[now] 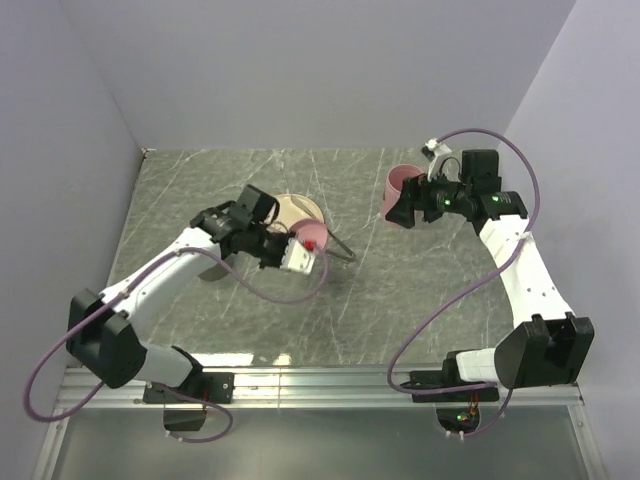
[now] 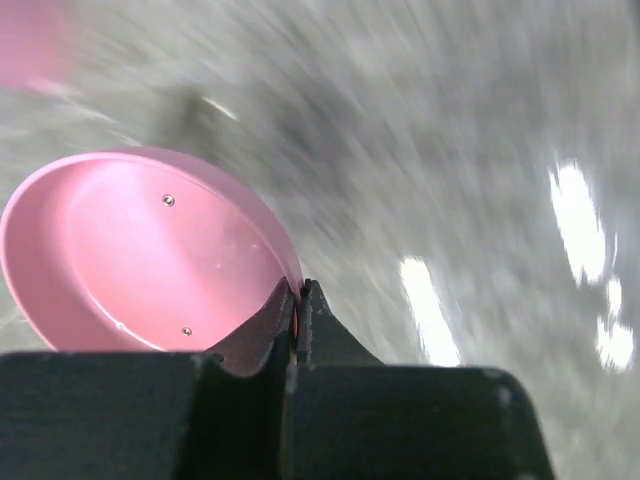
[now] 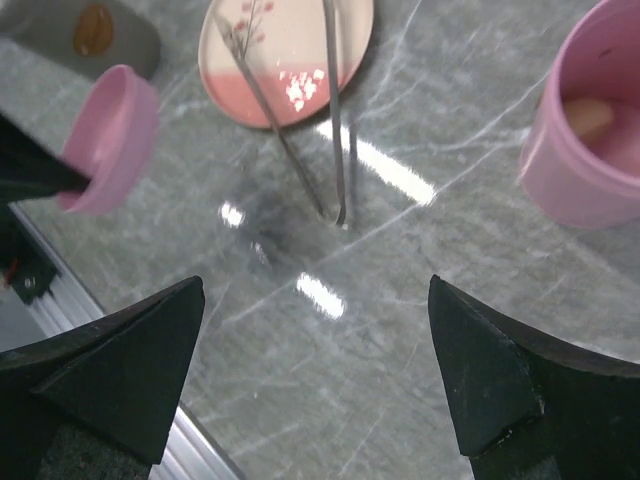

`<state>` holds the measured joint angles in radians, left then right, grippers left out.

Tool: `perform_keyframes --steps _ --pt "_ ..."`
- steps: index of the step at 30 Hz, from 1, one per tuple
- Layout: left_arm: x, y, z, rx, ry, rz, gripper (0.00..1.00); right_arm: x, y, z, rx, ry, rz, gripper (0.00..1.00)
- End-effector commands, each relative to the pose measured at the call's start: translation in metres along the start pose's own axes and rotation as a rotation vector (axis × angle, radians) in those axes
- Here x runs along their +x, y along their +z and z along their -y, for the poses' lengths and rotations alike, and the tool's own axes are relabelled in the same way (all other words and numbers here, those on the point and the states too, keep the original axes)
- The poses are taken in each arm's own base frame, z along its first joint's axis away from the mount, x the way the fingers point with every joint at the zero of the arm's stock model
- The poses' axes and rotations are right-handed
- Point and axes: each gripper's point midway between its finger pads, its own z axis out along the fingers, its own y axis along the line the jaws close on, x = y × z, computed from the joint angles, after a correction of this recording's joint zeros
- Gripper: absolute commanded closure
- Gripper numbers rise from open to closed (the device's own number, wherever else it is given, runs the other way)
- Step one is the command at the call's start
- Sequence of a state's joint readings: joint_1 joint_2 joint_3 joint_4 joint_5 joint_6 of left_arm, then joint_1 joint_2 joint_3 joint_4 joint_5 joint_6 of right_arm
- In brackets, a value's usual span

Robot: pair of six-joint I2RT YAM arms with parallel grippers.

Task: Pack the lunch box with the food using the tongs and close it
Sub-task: Pick up the box lid from the center of the board, then close the box lid on the packing box.

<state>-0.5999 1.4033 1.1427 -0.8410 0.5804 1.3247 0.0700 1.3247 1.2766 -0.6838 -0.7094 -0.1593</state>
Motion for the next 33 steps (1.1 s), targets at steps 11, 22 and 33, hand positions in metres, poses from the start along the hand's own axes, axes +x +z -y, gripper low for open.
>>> perform_keyframes --steps 11,22,33 --pt "-0.197 -0.160 -0.090 -0.268 -0.588 0.897 1.00 -0.127 -0.049 -0.028 -0.085 0.087 0.459 0.00" --pt "-0.230 -0.295 -0.116 -0.507 -0.545 1.269 1.00 -0.193 -0.083 -0.089 -0.490 0.321 0.719 0.00" --pt "-0.209 -0.334 -0.142 -0.551 -0.885 1.467 1.00 -0.240 -0.062 -0.192 -0.785 0.062 0.747 0.00"
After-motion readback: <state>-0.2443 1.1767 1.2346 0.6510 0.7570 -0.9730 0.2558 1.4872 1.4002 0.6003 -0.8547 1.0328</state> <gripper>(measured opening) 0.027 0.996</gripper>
